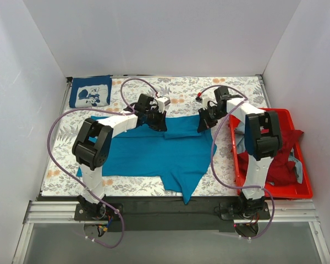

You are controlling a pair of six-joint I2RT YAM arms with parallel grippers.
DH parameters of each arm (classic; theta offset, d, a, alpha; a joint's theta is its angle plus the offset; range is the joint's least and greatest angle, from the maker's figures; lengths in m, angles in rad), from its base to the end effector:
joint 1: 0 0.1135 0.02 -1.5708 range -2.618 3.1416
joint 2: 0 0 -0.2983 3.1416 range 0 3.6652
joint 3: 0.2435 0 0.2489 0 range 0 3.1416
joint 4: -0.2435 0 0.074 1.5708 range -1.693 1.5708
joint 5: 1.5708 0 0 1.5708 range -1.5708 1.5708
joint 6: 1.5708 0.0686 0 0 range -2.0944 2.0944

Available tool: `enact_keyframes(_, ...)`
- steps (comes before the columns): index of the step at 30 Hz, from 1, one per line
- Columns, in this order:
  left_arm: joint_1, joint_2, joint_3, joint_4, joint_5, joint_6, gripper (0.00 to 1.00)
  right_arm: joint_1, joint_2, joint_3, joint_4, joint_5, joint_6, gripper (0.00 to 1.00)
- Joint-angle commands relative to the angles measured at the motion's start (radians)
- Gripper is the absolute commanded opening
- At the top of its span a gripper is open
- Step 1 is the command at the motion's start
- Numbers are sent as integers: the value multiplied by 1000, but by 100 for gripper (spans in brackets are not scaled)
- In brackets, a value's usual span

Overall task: Fold and stack the t-shirts
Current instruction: Fold the tshirt

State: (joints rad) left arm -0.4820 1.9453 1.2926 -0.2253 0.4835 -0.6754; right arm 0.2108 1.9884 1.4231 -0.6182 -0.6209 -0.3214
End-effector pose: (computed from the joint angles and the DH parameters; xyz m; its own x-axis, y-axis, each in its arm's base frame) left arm 0.3782 -0.2339 0.1884 -0.9532 -0.1260 -0.2748 0.0994 0.7278 -0.6785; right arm 0.4083 0.1282 0.1873 -0.7374 -0.4205 -0.5285 -0.6513 0.6498 0.3918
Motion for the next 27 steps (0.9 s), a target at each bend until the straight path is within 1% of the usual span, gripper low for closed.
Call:
enact_keyframes(1, -3, 20, 27, 1, -57, 31, 0, 1, 35, 36, 5, 41, -16, 1)
enact_keyframes(5, -3, 27, 24, 3, -57, 39, 0, -1, 35, 25, 3, 26, -19, 1)
enact_keyframes(12, -3, -52, -56, 15, 35, 71, 0, 1, -40, -55, 0, -14, -71, 2)
enact_keyframes(13, -3, -62, -65, 14, 41, 76, 0, 1, -49, -65, -3, -17, -80, 6)
enact_keyframes(15, -3, -82, -87, 1, 58, 105, 0, 1, -77, -94, -5, -16, -113, 9)
enact_keyframes(16, -3, -89, -91, -6, 81, 118, 2, 2, -86, -102, -8, -11, -125, 11)
enact_keyframes(17, -3, -95, -93, -20, 96, 134, 5, 4, -100, -110, -11, 3, -140, 19)
enact_keyframes(18, -4, -97, -87, -61, 118, 169, 12, 6, -108, -122, -15, 12, -166, 24)
enact_keyframes(19, -4, -98, -88, -78, 141, 177, 15, 6, -114, -130, -29, 18, -182, 35)
enact_keyframes(20, -4, -100, -88, -89, 144, 180, 18, 6, -129, -135, -35, 23, -195, 40)
enact_keyframes(21, -4, -108, -91, -107, 144, 184, 21, 7, -135, -139, -44, 26, -208, 48)
enact_keyframes(22, -3, -112, -96, -115, 141, 195, 22, 9, -140, -148, -61, 27, -232, 53)
enact_keyframes(27, -4, -187, -140, -151, 159, 240, 22, 7, -169, -136, -121, 13, -268, 51)
